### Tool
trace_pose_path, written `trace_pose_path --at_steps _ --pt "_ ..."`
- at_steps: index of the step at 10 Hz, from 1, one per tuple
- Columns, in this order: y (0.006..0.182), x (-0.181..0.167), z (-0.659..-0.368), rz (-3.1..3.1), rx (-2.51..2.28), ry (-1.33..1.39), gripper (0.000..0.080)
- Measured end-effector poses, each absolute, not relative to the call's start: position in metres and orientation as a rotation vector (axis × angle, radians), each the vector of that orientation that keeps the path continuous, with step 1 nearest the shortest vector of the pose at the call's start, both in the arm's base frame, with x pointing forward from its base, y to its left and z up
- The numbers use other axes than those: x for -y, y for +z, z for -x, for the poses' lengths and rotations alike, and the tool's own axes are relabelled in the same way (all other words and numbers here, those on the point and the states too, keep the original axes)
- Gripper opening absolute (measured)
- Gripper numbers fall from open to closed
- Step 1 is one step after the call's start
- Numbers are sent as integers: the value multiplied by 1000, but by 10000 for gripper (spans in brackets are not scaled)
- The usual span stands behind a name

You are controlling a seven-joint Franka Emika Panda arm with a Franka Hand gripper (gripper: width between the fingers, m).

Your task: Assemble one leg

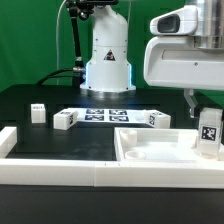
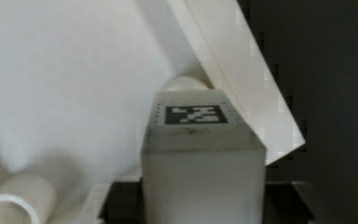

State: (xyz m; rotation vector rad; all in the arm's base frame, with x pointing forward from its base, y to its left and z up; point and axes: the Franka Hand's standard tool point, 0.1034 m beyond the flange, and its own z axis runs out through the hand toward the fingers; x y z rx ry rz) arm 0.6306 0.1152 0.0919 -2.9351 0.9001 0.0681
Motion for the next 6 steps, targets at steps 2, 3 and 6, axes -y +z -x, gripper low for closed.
trace_pose_path --at_steps 2,3,6 --pt "92 -116 -630 2827 -1207 80 291" --pt "92 -118 -629 2772 -1337 84 291" --pt "92 -118 -629 2690 -1482 103 291"
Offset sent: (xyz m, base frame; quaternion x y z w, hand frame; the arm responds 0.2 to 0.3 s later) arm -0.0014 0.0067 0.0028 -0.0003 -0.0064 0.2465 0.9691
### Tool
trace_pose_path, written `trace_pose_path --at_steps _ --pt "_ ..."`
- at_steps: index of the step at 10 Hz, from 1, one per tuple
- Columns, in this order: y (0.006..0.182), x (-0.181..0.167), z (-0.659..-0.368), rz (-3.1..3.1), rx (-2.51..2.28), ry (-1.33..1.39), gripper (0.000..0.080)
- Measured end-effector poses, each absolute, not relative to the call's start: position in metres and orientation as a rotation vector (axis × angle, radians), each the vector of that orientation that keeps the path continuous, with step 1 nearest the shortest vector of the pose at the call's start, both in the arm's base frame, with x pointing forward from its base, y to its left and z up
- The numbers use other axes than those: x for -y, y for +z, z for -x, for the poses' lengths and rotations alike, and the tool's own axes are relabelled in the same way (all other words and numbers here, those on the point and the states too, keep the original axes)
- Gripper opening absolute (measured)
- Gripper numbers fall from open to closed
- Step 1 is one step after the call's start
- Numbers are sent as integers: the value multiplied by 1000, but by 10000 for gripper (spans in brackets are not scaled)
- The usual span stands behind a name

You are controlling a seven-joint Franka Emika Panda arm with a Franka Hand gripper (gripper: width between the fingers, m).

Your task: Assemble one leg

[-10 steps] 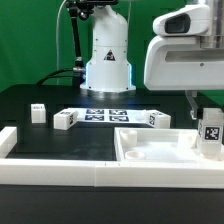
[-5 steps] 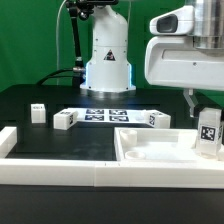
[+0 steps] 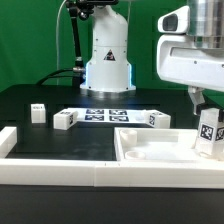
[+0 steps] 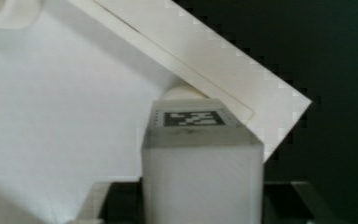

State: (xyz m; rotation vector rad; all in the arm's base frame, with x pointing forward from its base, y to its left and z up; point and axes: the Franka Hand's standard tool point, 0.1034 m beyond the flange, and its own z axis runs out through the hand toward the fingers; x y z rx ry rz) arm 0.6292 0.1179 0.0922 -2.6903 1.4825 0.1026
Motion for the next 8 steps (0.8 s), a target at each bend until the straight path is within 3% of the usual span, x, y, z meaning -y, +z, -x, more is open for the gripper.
trace_pose_path --at_steps 1,2,3,4,5,8 --pt "92 -118 -629 2662 -1535 104 291" --pt "92 -119 -629 2666 -1527 103 367" --pt "92 -118 -630 2701 -1457 99 367" --pt "92 -115 -631 2727 -1394 99 563" --pt "92 -116 -630 2742 -1363 99 622" --pt "93 -120 -630 2901 -959 82 648"
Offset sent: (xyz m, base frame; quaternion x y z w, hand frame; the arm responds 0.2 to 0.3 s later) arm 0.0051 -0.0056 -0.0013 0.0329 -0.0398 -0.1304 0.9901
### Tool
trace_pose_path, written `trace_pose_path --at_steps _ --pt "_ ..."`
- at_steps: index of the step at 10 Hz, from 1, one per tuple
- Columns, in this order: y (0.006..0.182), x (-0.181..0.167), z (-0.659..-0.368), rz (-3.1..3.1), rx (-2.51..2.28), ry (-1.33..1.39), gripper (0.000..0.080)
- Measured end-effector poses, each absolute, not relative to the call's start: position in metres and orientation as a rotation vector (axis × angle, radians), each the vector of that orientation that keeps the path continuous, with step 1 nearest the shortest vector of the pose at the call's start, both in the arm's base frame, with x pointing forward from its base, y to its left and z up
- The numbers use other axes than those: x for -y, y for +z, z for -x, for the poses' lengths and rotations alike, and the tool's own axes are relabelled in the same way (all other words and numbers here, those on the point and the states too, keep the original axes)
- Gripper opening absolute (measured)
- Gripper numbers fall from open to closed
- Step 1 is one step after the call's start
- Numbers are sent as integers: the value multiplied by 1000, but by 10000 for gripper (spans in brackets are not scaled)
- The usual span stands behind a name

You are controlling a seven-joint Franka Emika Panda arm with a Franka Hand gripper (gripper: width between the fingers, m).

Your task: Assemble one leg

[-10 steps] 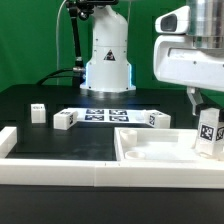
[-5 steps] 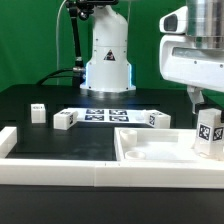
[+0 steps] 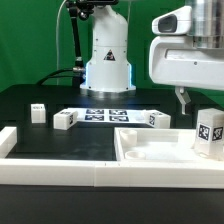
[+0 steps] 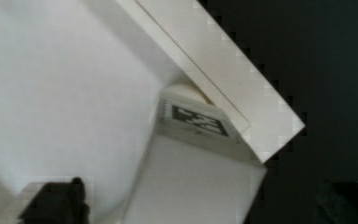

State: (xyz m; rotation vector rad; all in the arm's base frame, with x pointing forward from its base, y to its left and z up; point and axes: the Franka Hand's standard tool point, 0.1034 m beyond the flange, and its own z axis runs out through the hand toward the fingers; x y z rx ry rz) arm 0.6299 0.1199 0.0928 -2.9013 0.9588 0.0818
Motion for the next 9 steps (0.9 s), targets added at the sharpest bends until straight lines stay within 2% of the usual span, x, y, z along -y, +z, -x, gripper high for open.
trace_pose_path --at_steps 9 --pt "93 -126 -630 3055 143 24 649"
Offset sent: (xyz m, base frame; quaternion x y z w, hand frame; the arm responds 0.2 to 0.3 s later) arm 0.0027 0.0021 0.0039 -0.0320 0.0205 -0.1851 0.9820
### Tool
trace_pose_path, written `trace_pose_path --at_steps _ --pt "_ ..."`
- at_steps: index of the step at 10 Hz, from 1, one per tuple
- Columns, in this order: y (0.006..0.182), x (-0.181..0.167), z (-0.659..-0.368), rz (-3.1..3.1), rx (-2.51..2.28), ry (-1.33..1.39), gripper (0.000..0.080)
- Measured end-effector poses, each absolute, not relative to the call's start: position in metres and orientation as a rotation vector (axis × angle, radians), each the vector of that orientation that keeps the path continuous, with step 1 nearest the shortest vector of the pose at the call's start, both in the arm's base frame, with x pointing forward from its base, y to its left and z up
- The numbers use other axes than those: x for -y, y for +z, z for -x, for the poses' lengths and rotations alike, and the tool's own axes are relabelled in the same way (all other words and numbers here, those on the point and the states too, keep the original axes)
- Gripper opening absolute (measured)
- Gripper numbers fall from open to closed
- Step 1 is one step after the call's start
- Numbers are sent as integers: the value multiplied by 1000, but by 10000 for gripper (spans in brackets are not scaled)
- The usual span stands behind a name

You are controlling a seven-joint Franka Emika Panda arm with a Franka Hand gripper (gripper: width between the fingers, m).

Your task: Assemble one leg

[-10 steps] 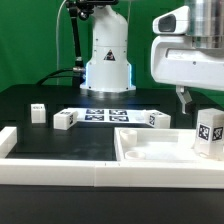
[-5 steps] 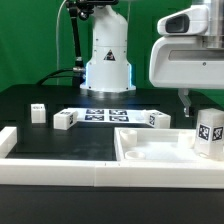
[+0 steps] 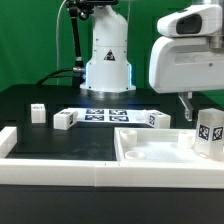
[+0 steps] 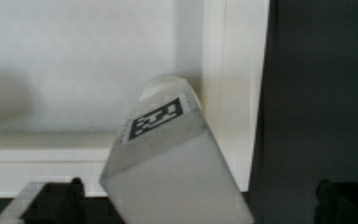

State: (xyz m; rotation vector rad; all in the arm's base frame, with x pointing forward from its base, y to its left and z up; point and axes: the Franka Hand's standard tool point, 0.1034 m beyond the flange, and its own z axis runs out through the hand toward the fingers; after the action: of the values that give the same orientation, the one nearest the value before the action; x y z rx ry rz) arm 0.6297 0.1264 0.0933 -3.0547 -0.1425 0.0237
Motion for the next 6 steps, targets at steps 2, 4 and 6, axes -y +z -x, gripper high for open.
trace_pose_path --at_steps 2,4,6 --pt "93 -126 -631 3043 327 4 649" --pt "92 -122 -631 3035 406 -2 517" --pt "92 -122 -631 3035 403 -2 377"
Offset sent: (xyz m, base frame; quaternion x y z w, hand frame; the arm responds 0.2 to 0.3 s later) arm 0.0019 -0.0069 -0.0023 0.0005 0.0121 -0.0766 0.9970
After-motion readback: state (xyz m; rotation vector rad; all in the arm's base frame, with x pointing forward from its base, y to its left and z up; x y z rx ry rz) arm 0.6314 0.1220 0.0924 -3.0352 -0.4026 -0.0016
